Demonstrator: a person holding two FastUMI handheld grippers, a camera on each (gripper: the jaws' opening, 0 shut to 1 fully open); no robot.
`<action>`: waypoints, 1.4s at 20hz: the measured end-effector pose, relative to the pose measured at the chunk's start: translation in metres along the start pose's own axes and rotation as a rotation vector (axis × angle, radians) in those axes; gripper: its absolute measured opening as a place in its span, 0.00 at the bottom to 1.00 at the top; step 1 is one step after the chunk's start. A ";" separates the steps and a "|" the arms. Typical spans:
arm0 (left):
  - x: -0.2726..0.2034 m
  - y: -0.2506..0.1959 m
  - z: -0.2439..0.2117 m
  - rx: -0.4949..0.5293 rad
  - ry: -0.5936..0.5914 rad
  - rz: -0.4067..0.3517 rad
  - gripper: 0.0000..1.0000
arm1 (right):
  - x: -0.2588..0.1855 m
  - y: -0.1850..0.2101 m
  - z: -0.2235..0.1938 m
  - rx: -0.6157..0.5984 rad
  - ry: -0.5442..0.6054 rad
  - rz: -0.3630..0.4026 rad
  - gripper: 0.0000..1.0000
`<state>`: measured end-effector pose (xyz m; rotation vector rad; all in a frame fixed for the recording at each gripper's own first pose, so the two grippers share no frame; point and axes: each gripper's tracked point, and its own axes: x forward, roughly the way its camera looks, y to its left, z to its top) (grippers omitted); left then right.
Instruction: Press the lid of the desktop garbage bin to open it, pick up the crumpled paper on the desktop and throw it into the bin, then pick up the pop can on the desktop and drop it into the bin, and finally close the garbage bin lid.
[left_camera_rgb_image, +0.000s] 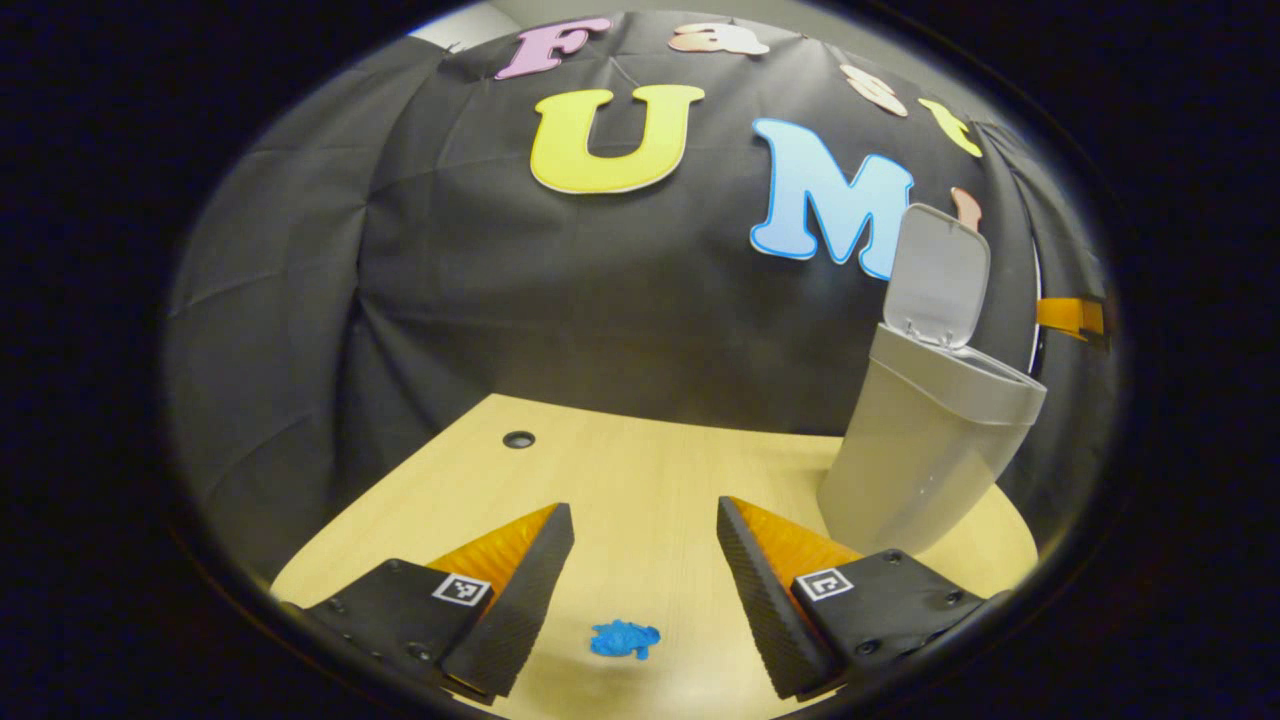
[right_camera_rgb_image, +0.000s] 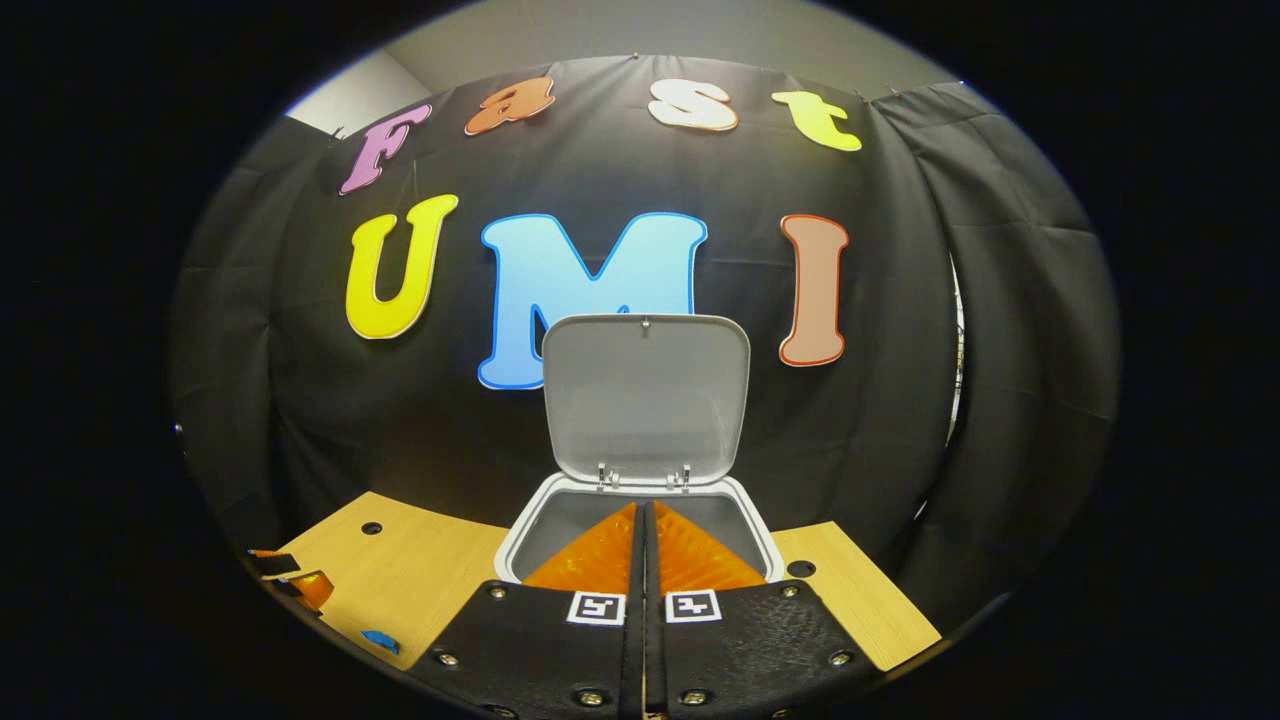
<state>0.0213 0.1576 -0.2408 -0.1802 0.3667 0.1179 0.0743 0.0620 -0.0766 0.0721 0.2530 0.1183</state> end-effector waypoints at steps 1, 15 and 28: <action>0.001 -0.001 -0.008 0.008 0.013 -0.006 0.97 | 0.000 0.000 -0.002 -0.005 0.007 -0.003 0.00; 0.024 0.006 -0.131 0.030 0.225 -0.025 0.97 | -0.026 0.004 -0.028 -0.065 0.081 -0.022 0.01; 0.032 0.021 -0.180 0.041 0.333 0.007 0.97 | -0.040 -0.022 -0.036 -0.081 0.113 -0.078 0.01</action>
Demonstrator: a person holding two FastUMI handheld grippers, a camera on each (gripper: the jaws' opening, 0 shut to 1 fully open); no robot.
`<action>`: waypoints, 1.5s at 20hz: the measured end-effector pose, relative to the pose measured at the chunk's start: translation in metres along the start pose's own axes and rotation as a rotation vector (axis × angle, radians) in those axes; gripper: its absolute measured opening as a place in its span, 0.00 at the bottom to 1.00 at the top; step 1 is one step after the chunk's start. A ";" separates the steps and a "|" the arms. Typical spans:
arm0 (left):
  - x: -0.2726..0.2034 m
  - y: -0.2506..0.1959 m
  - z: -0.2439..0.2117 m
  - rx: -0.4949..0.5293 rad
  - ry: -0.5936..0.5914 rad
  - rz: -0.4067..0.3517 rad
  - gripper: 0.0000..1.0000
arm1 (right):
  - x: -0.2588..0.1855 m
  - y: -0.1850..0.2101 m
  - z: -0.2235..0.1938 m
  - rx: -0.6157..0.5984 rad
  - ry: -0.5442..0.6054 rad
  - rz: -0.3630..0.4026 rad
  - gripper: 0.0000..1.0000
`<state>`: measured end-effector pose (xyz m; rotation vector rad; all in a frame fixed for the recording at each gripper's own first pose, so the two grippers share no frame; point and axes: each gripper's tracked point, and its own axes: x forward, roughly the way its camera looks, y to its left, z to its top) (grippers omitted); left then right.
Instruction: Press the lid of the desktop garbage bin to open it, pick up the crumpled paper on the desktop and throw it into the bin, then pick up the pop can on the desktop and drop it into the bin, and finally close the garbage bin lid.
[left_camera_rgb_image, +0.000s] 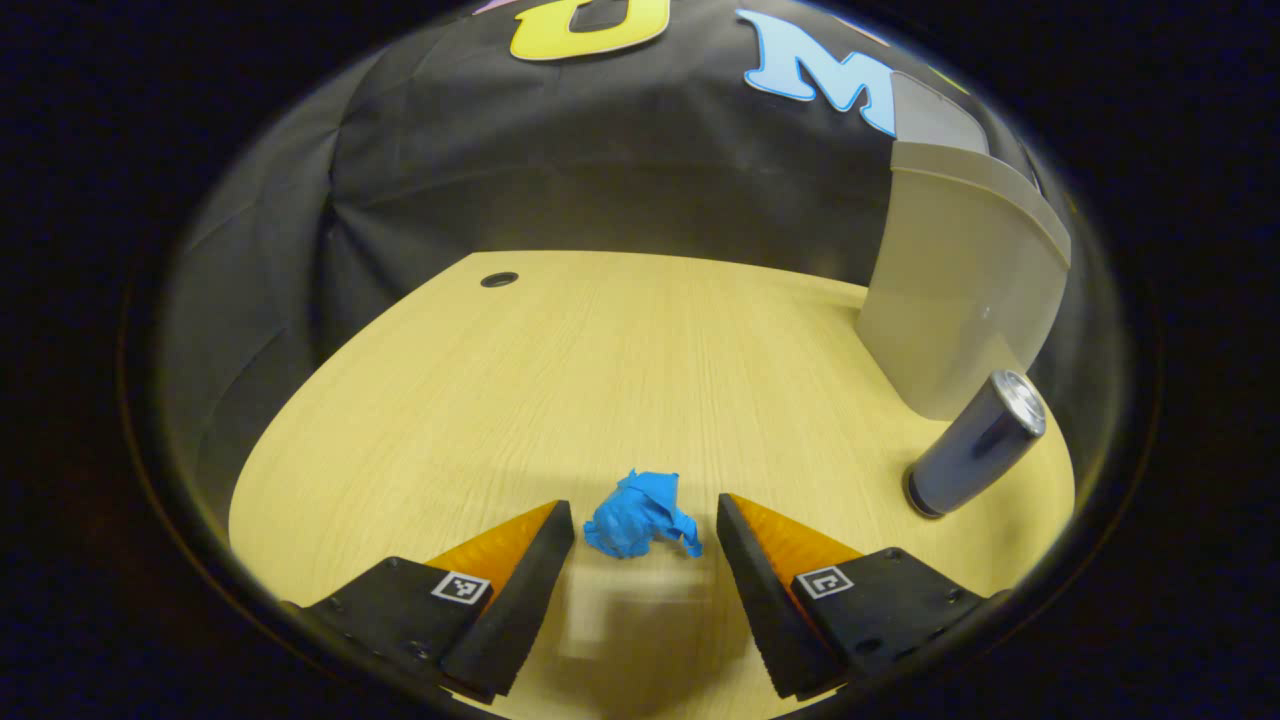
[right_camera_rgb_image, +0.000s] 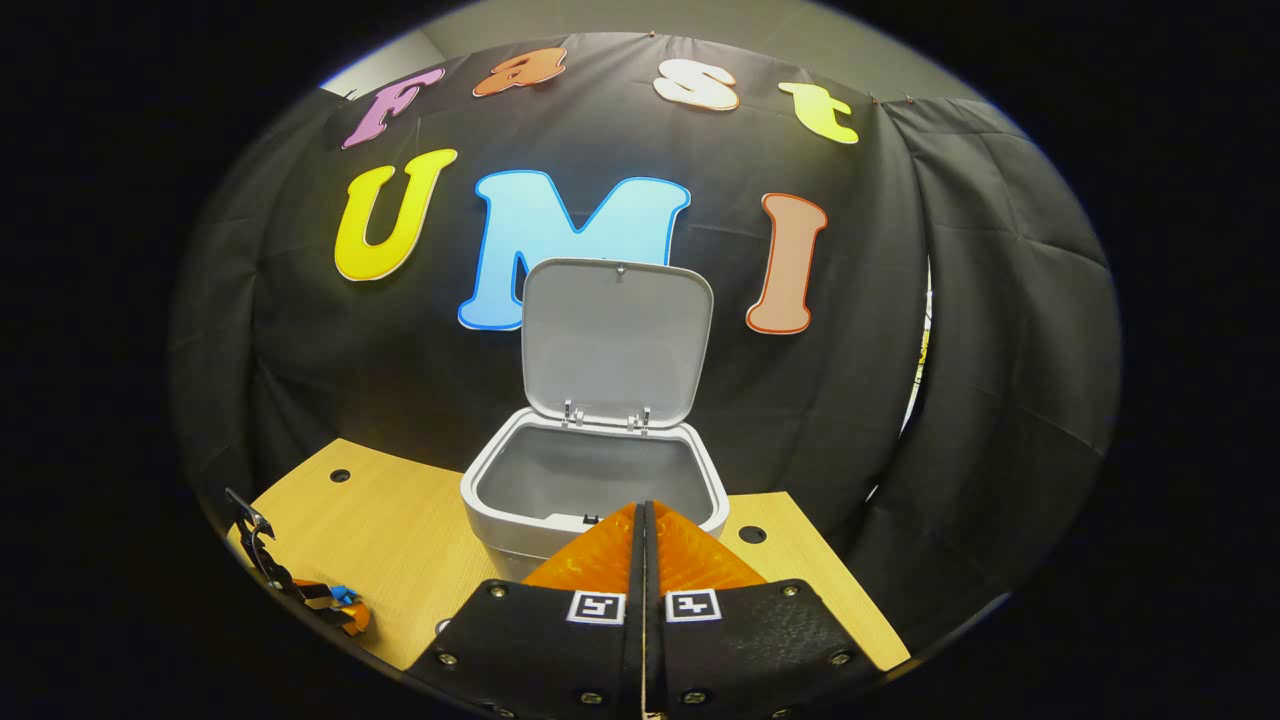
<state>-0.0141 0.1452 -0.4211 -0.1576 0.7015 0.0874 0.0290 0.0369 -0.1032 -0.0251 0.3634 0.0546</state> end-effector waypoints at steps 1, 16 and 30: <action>0.001 0.000 -0.001 0.007 0.001 0.009 0.87 | 0.000 0.000 -0.001 -0.002 0.003 0.002 0.01; -0.005 -0.016 0.036 0.089 -0.070 0.029 0.28 | 0.008 -0.003 -0.015 -0.001 0.039 0.024 0.01; -0.035 -0.072 0.182 0.141 -0.326 -0.052 0.26 | 0.010 -0.021 -0.027 0.036 0.055 0.017 0.01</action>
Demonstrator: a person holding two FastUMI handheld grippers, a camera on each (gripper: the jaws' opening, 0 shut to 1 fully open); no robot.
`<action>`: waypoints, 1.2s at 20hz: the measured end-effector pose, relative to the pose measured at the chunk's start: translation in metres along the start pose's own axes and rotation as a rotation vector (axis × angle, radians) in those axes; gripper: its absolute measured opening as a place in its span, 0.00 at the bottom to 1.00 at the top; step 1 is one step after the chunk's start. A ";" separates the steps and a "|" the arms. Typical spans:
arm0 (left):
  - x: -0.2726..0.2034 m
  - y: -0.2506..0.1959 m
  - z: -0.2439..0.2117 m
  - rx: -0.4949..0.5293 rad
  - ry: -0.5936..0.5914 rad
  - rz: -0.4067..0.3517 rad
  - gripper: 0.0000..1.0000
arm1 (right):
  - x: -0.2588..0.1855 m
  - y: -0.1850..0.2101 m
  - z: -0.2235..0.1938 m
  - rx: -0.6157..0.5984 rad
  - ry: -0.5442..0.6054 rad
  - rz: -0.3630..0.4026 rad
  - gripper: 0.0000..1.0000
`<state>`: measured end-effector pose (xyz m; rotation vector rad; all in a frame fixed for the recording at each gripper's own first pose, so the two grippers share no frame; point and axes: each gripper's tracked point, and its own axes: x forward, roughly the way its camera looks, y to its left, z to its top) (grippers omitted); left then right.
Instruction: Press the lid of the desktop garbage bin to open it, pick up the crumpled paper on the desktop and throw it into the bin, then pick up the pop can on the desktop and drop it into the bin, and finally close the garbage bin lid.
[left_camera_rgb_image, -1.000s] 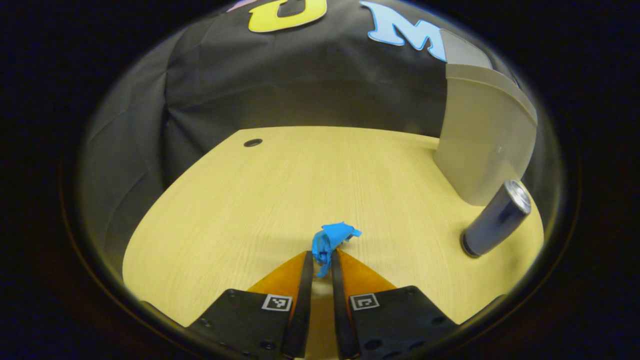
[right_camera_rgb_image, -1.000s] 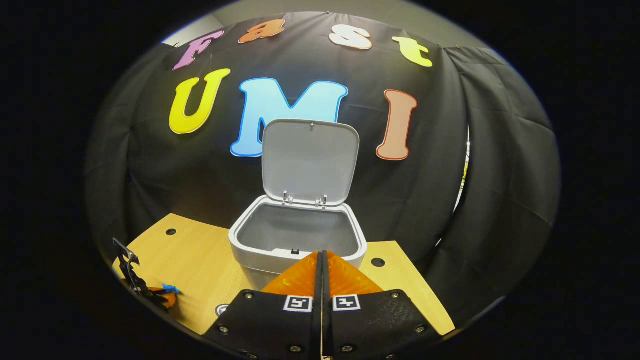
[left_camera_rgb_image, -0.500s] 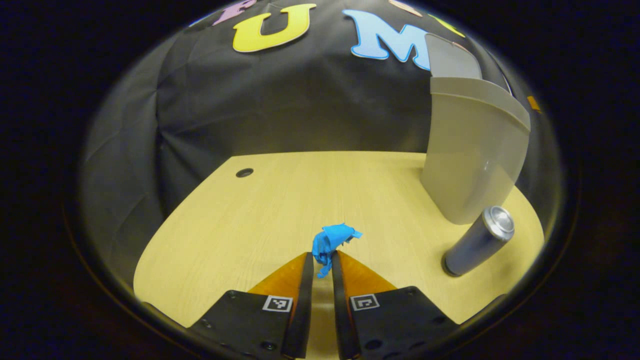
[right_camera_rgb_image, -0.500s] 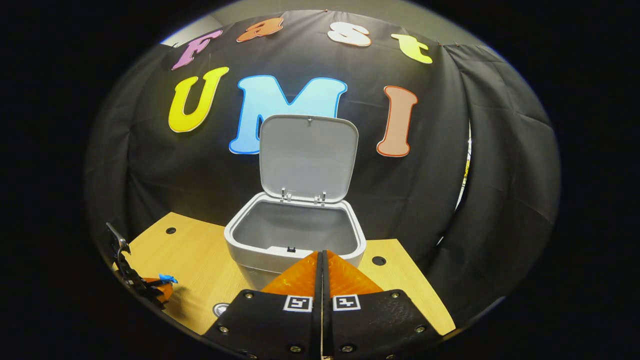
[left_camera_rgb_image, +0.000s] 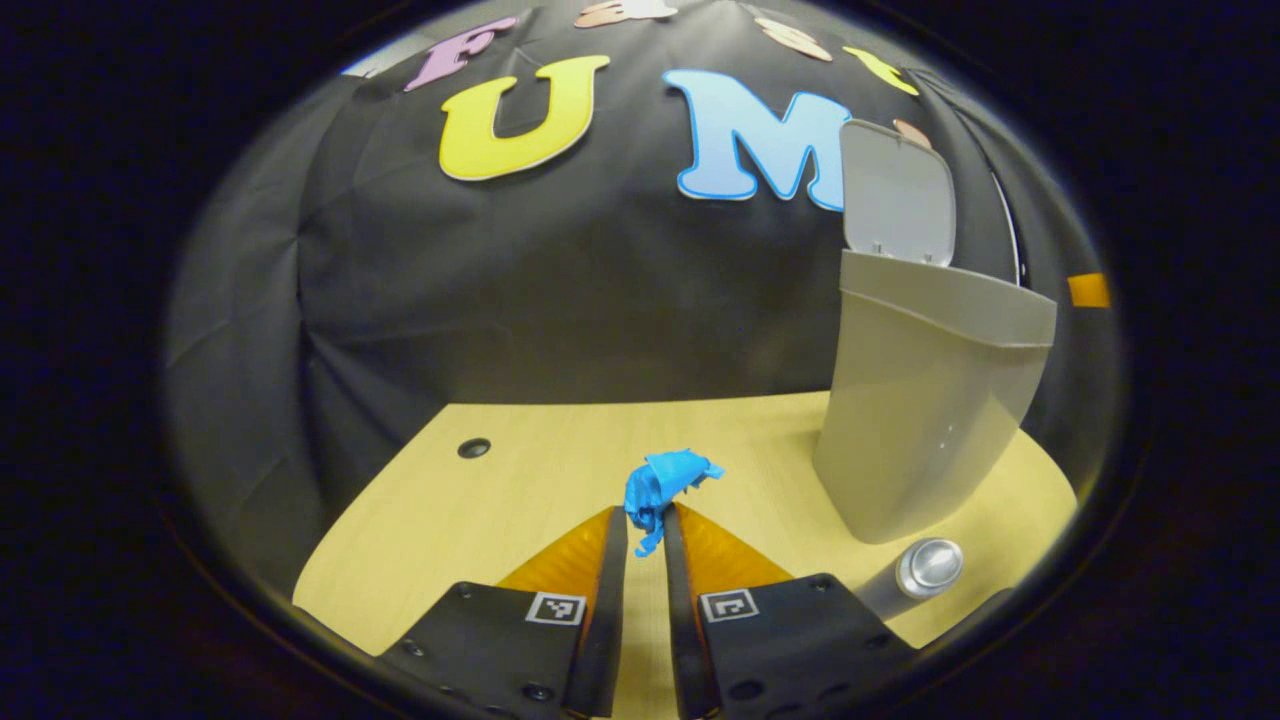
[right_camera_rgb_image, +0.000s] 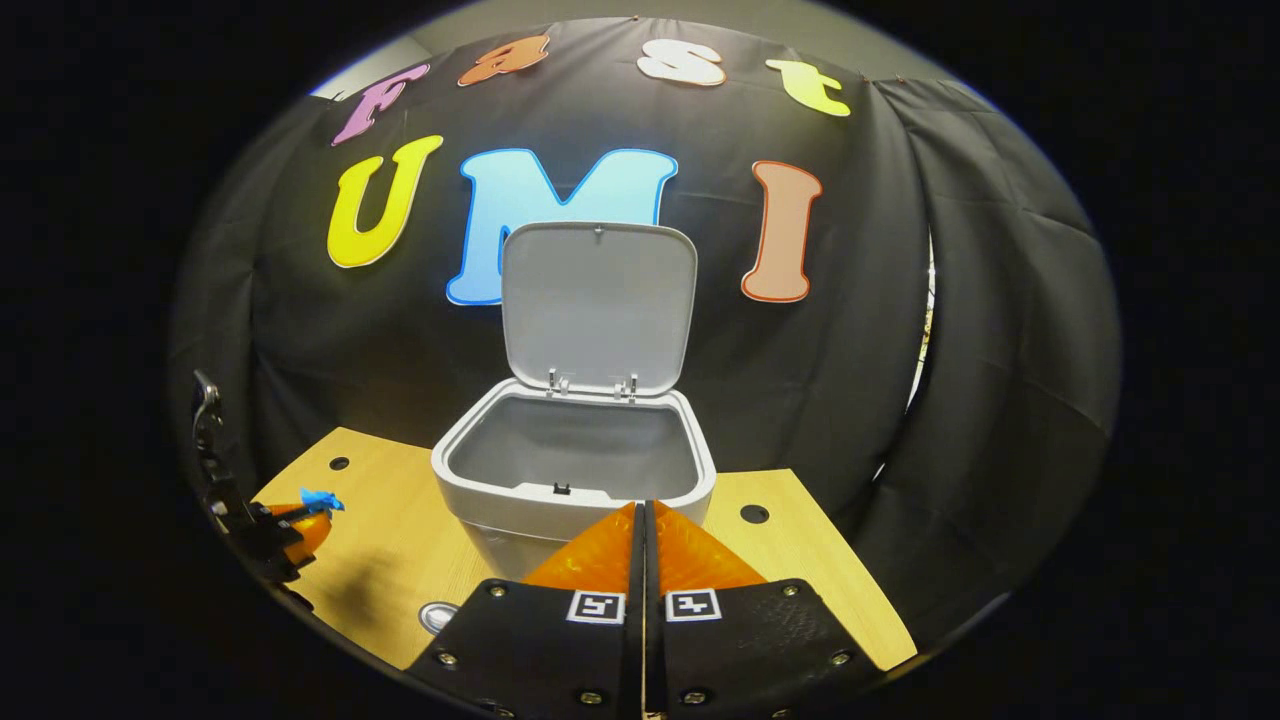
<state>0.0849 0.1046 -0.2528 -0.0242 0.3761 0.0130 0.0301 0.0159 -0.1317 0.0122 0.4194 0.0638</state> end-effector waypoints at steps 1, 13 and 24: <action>-0.001 -0.005 0.010 0.004 -0.017 -0.009 0.30 | 0.000 -0.002 -0.001 0.004 0.002 -0.002 0.01; 0.011 -0.102 0.101 0.063 -0.157 -0.153 0.28 | -0.005 -0.032 -0.022 0.061 0.030 -0.049 0.01; -0.003 -0.196 0.159 0.131 -0.279 -0.294 0.29 | -0.021 -0.081 -0.041 0.108 0.058 -0.139 0.01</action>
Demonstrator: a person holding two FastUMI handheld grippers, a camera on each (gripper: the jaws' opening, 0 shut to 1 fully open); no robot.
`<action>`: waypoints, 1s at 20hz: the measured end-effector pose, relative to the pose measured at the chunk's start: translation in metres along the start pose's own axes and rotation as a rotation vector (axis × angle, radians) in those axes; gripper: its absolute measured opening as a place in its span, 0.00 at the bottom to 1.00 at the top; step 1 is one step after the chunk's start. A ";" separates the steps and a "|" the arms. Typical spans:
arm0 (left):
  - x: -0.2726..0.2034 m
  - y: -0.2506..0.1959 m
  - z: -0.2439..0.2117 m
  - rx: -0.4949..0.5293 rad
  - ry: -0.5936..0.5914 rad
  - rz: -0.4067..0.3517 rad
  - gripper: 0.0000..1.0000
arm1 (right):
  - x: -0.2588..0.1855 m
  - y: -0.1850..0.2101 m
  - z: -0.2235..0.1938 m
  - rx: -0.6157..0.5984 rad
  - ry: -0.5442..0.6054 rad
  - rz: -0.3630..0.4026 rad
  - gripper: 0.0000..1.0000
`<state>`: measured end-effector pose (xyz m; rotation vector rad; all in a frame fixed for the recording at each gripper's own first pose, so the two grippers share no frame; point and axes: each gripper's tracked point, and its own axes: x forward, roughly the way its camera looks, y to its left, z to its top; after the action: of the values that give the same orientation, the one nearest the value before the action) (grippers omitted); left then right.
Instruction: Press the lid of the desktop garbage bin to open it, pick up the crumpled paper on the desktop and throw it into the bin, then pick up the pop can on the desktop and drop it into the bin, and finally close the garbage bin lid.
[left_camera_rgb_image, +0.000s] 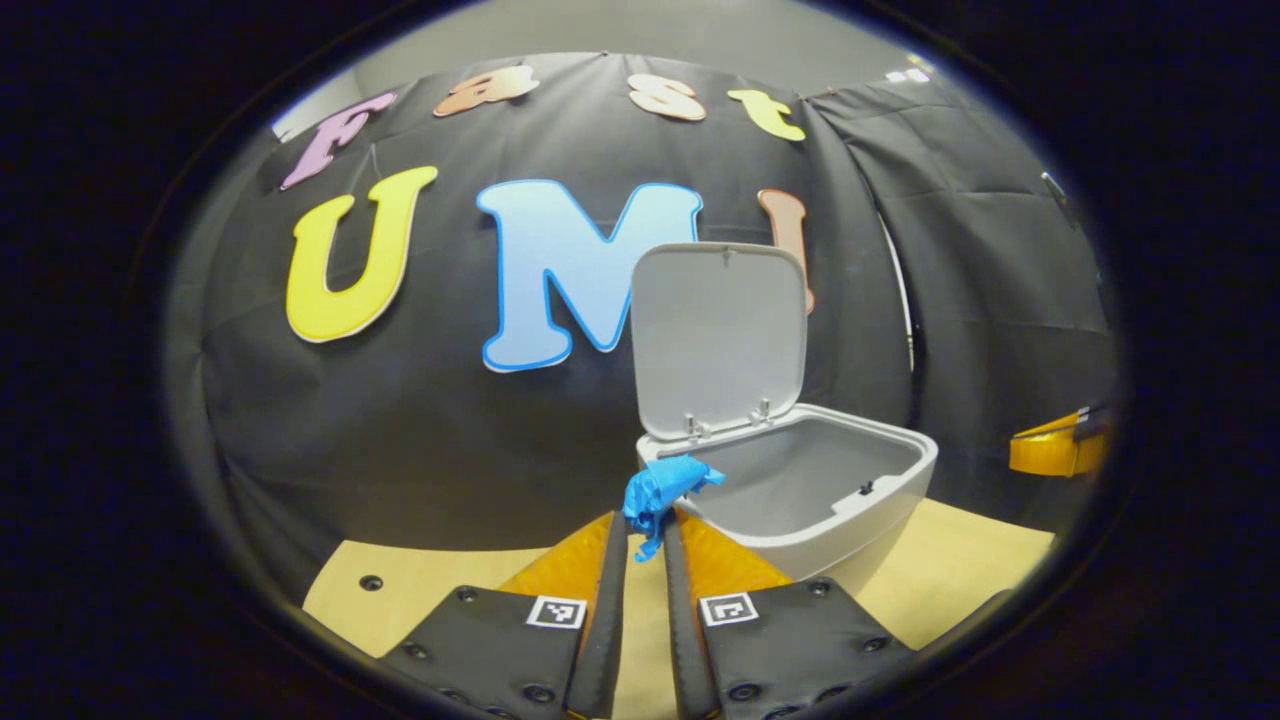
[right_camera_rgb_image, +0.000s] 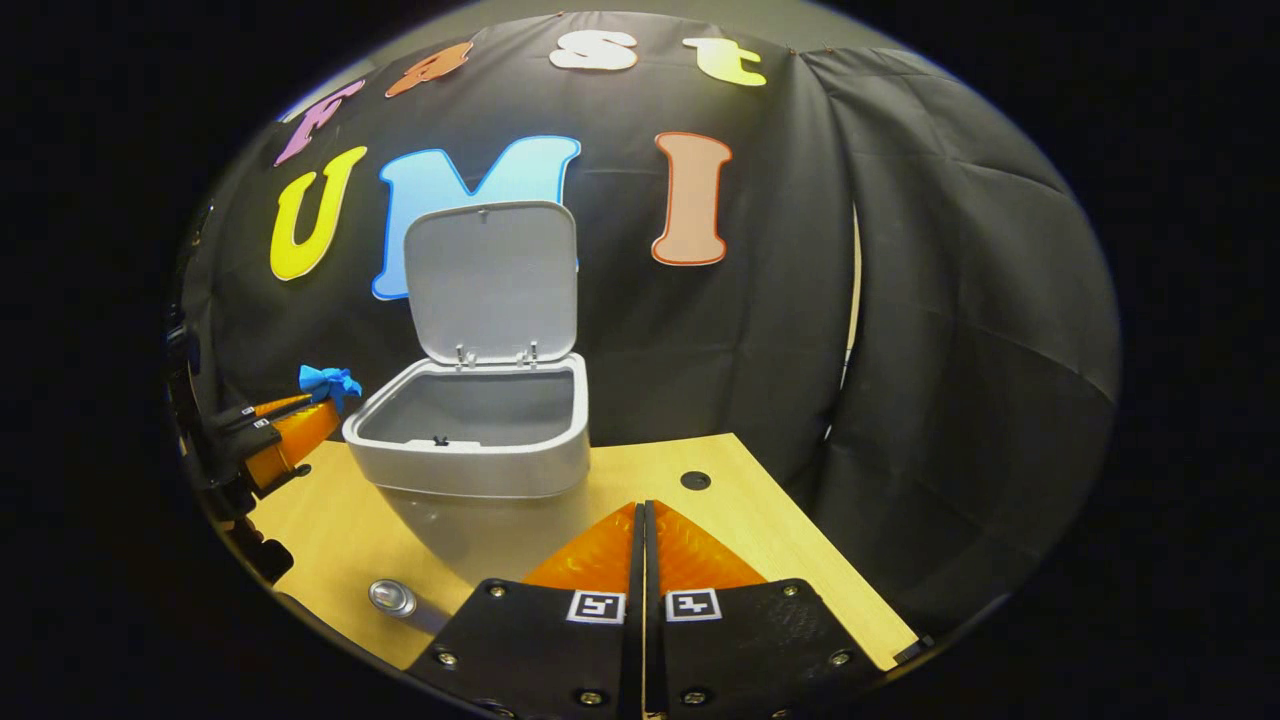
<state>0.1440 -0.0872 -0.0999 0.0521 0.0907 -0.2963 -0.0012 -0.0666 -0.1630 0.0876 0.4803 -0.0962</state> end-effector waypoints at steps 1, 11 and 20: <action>0.001 -0.005 0.004 0.003 -0.005 -0.011 0.29 | -0.001 -0.004 -0.001 0.004 0.003 -0.008 0.01; 0.021 -0.056 0.016 0.001 -0.025 -0.087 0.46 | -0.011 -0.040 -0.014 0.030 0.023 -0.062 0.01; 0.015 -0.046 0.018 -0.017 -0.015 -0.054 0.67 | -0.006 -0.035 -0.023 0.036 0.043 -0.026 0.01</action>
<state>0.1465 -0.1372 -0.0856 0.0306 0.0796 -0.3502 -0.0209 -0.0980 -0.1830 0.1190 0.5227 -0.1289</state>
